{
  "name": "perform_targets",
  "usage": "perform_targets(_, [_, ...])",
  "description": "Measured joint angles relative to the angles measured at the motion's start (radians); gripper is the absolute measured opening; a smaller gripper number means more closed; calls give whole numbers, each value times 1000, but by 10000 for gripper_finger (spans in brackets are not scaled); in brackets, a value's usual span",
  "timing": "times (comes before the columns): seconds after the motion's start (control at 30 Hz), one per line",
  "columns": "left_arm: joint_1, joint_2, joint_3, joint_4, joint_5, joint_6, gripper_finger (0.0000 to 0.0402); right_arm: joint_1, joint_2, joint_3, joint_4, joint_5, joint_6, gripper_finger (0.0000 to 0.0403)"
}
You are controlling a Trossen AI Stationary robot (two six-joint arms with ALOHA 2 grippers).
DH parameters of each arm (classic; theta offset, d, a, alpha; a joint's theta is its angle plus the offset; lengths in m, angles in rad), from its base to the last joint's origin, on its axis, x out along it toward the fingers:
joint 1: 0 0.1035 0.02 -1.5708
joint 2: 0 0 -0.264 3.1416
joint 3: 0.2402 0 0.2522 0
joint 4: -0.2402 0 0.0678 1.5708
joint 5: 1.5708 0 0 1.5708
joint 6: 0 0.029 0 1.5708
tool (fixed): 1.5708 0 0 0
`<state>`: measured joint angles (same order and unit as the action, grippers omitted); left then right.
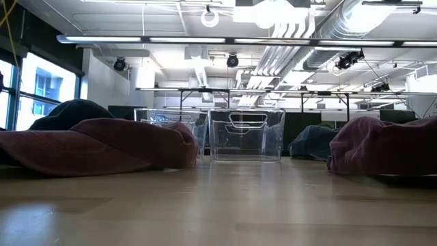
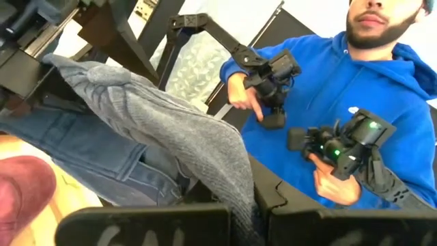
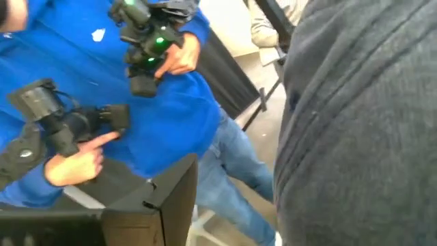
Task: Pick & Place hat
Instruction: Put the bottom blue cap into the right bin
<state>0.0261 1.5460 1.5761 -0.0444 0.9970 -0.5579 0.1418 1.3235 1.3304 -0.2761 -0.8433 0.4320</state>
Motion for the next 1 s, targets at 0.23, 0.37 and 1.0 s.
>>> perform_targets(0.23, [0, 0, 0, -3, -1, 0, 0, -6, 0, 0, -1, 43, -6, 170])
perform_targets(0.37, [0, 0, 0, -4, -10, 3, 0, -6, -3, 0, 9, 44, 6, 92])
perform_targets(1.0, [0, 0, 0, -2, -19, -93, 137, -6, -30, 0, 25, 87, -1, 5])
